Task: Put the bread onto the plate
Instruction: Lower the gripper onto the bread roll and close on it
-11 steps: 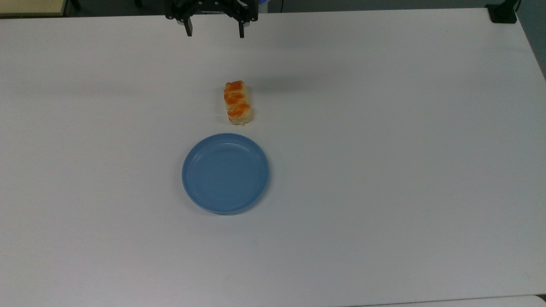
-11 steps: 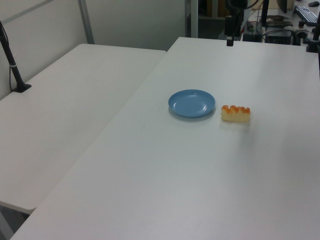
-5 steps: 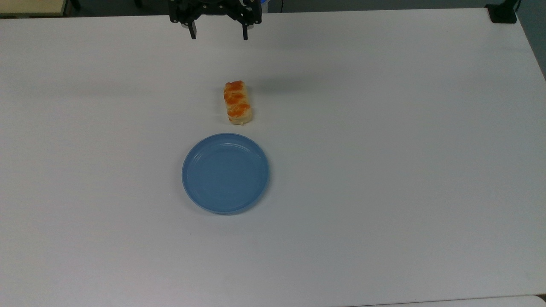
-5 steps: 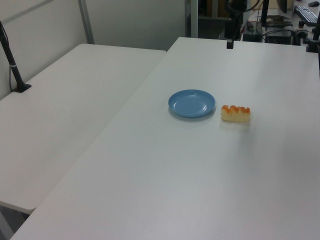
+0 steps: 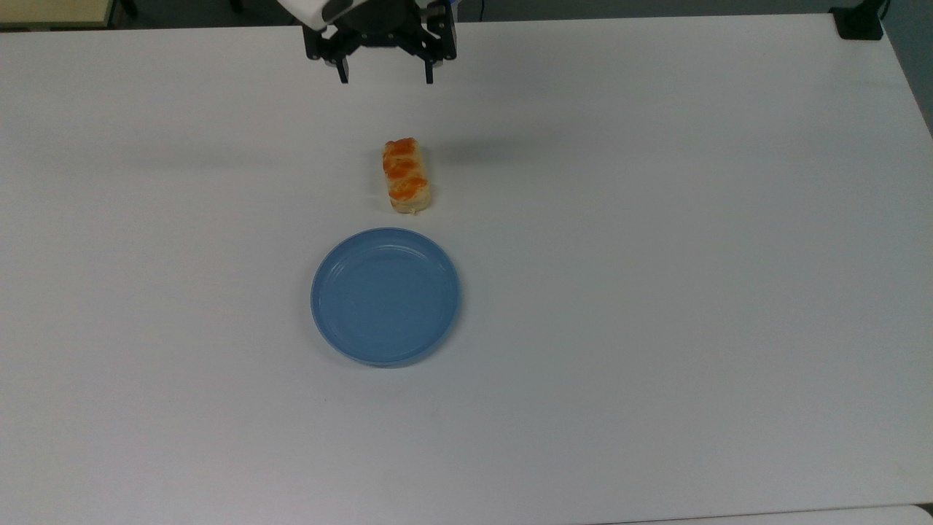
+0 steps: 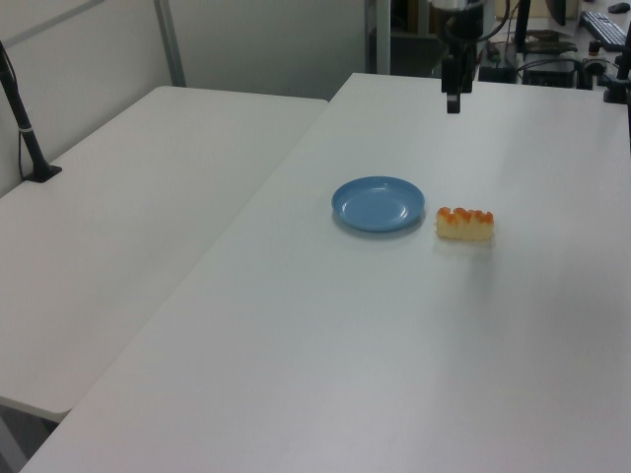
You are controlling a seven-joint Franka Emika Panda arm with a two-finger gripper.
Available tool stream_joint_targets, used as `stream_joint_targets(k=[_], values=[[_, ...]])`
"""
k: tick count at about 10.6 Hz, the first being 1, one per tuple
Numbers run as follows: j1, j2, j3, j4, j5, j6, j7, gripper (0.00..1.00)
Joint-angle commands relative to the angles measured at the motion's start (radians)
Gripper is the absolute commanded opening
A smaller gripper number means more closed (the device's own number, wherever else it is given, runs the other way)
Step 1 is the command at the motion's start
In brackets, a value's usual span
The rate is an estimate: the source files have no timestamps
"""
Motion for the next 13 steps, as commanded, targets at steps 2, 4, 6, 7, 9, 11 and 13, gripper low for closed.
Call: stream_joint_targets(k=[2,4,6,7,9,11,13], values=[[0.028,0.02,0.005,-0.243,-0.039,0.249,-0.014,1.0],[0.035,0.052,0.005,-0.346,-0.108,0.337,-0.025,1.0],[0.056,0.092,0.006,-0.392,-0.141,0.395,-0.025,1.0],[0.056,0.119,0.006,-0.4,-0.155,0.414,-0.025,1.0],[0.059,0.151,0.005,-0.398,-0.159,0.444,-0.024,0.92],[0.067,0.152,0.006,-0.394,-0.159,0.444,-0.024,0.34],[0.062,0.138,0.006,-0.382,-0.155,0.431,-0.027,0.24]])
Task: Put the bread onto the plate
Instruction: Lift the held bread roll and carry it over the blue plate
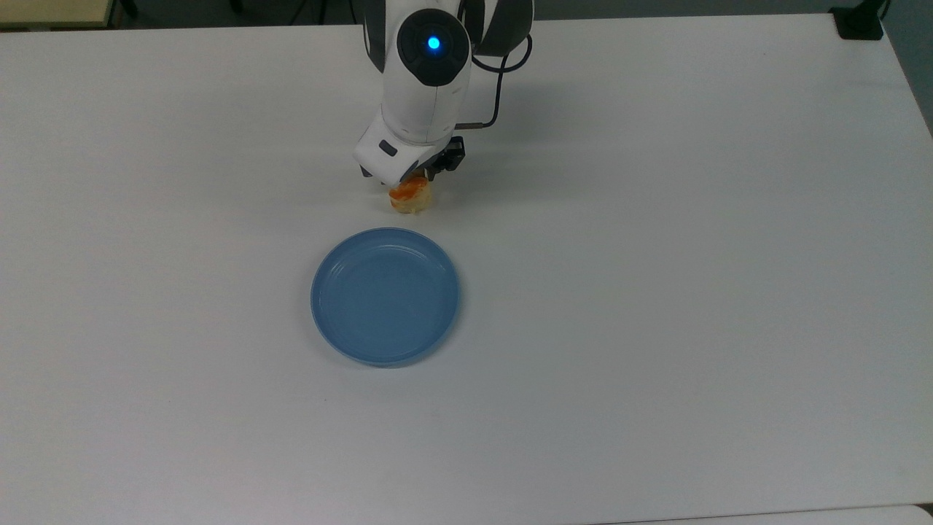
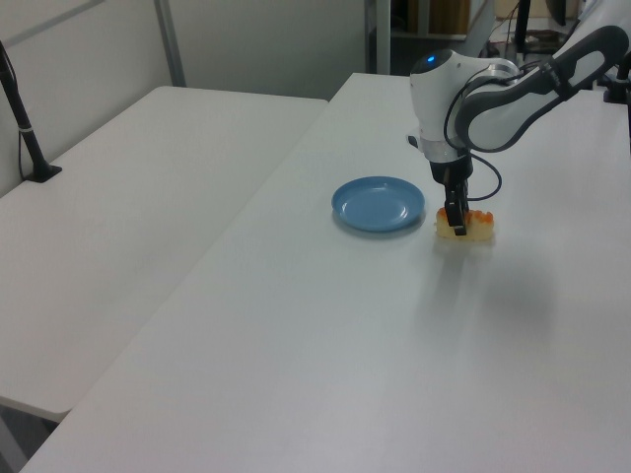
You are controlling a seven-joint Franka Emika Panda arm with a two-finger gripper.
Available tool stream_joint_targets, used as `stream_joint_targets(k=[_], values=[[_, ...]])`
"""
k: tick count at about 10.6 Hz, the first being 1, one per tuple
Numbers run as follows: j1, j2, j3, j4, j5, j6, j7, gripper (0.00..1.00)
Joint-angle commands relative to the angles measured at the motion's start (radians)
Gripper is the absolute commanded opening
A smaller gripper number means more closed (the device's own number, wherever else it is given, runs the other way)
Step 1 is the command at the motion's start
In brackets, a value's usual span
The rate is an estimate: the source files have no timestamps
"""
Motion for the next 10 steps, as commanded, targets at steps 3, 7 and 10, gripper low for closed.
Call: stream_joint_targets(k=[3,7,10], values=[[-0.011,-0.041,-0.02,0.148,0.029,-0.143,-0.136,0.24],[-0.02,0.115,-0.1,0.431,0.116,-0.134,-0.15,0.27],[-0.011,0.253,-0.117,0.536,0.126,0.017,-0.077,0.3]])
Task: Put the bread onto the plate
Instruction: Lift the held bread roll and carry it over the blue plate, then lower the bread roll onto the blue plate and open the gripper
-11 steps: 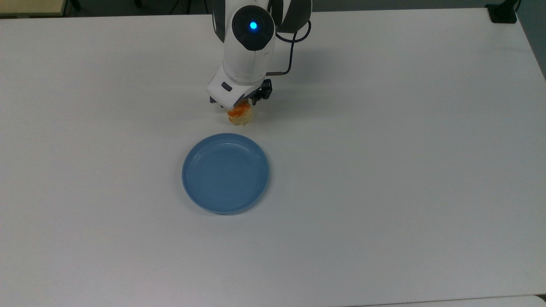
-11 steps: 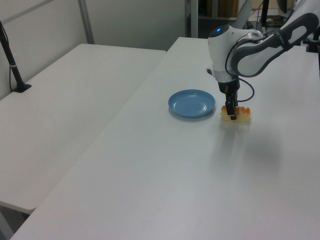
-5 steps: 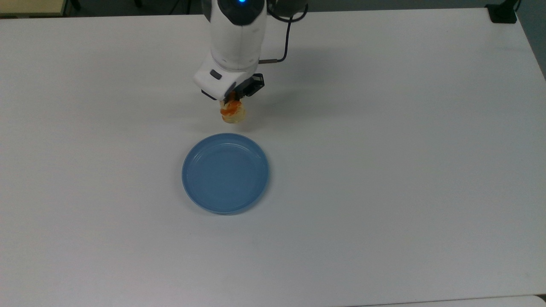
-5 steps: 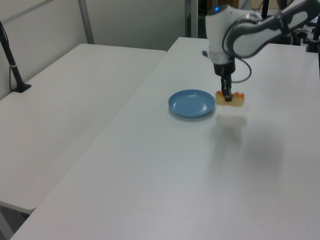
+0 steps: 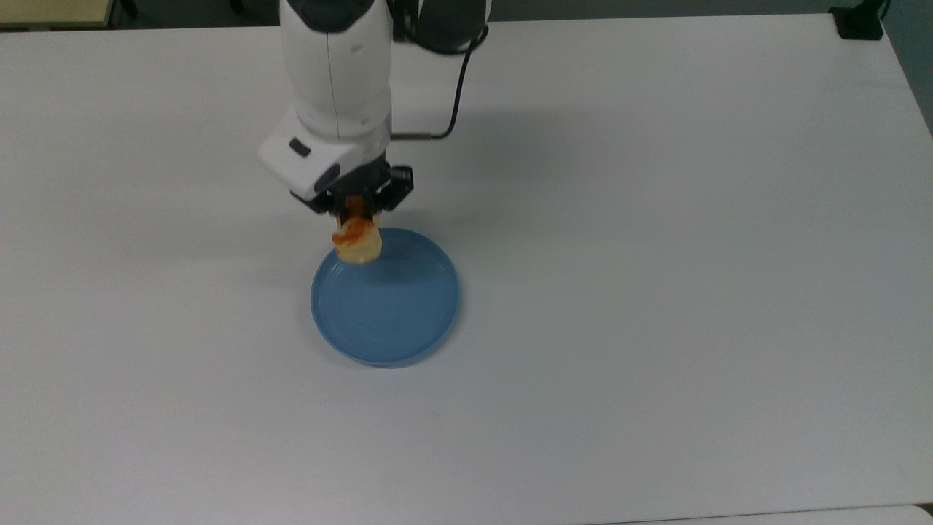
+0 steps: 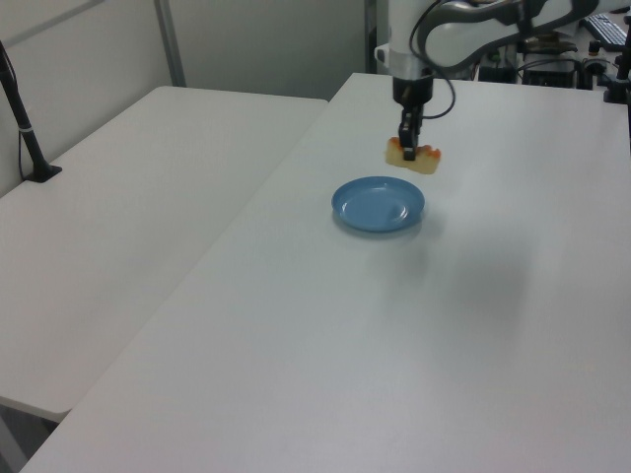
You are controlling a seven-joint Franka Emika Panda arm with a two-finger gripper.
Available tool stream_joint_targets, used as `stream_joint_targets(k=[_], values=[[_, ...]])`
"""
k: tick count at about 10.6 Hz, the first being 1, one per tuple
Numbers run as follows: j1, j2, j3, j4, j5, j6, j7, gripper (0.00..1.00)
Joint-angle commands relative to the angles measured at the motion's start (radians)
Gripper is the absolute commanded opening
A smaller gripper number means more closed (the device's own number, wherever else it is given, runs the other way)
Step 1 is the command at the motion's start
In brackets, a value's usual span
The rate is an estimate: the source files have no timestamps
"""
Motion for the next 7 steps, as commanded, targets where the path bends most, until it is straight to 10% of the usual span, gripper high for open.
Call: stream_joint_targets(k=[1,3,4,7], values=[[0.02,0.173,-0.019,0.106,0.018,0.173,0.099,0.34],[0.046,0.21,-0.019,0.106,0.012,0.211,0.124,0.5],[0.052,0.211,-0.019,0.1,0.018,0.209,0.14,0.91],[0.045,0.139,-0.018,0.087,0.021,0.199,0.151,1.0]])
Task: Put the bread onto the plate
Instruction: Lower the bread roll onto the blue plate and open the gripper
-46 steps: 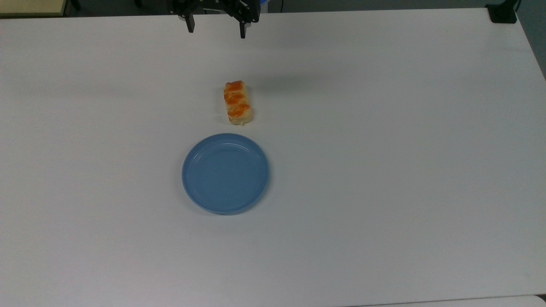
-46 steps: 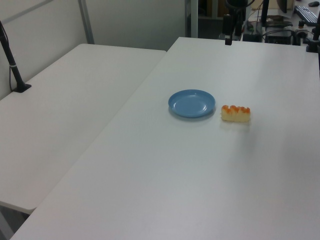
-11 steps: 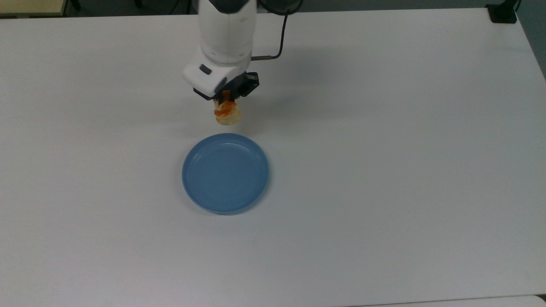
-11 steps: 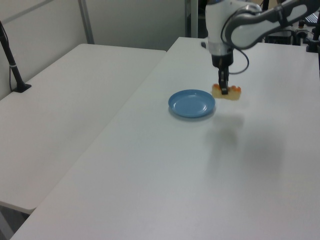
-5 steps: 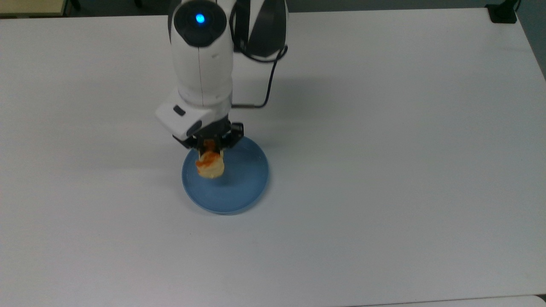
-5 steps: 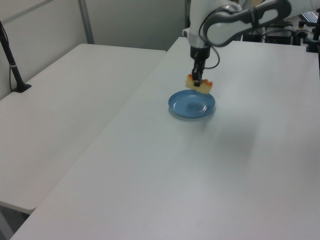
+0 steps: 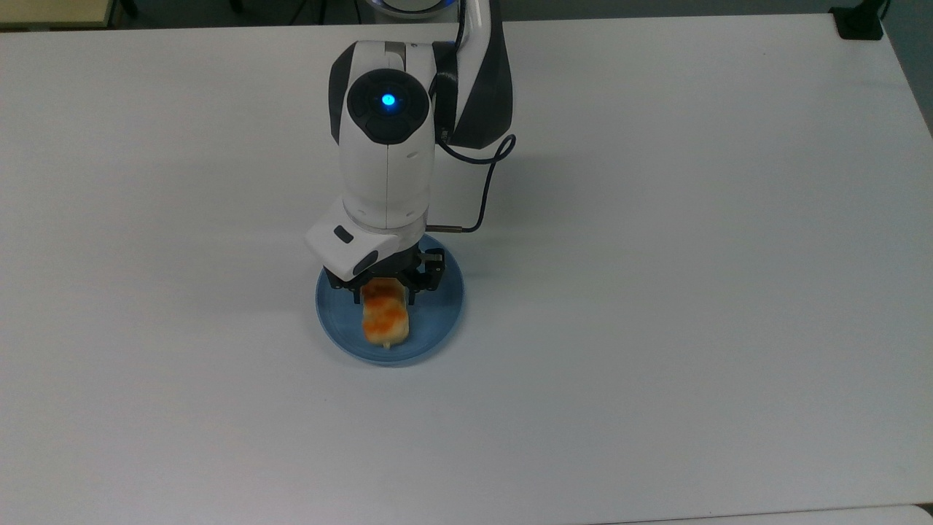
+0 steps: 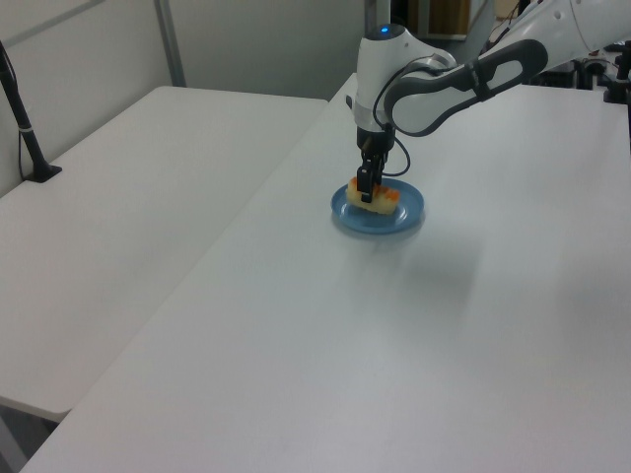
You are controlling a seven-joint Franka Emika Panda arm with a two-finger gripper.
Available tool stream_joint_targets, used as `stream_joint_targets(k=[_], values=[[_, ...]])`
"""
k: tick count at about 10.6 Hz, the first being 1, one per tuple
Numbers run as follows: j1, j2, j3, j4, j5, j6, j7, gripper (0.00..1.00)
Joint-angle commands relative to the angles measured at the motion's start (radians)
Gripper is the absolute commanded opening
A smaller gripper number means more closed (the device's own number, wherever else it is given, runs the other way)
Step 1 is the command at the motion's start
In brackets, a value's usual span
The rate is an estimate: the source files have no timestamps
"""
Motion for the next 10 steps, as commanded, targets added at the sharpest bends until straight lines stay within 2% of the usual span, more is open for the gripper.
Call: stream_joint_targets(k=[1,2,3,5,7,10], values=[[0.006,-0.143,-0.017,-0.054,0.021,-0.02,0.016,1.0],[0.006,-0.246,-0.014,-0.112,0.023,-0.059,0.017,1.0],[0.001,-0.318,-0.014,-0.132,0.023,-0.139,0.017,1.0],[-0.029,-0.446,-0.008,-0.134,0.023,-0.355,0.009,1.0],[-0.045,-0.507,-0.004,-0.126,0.023,-0.519,0.02,1.0],[-0.078,-0.561,-0.004,-0.125,0.023,-0.554,0.017,1.0]])
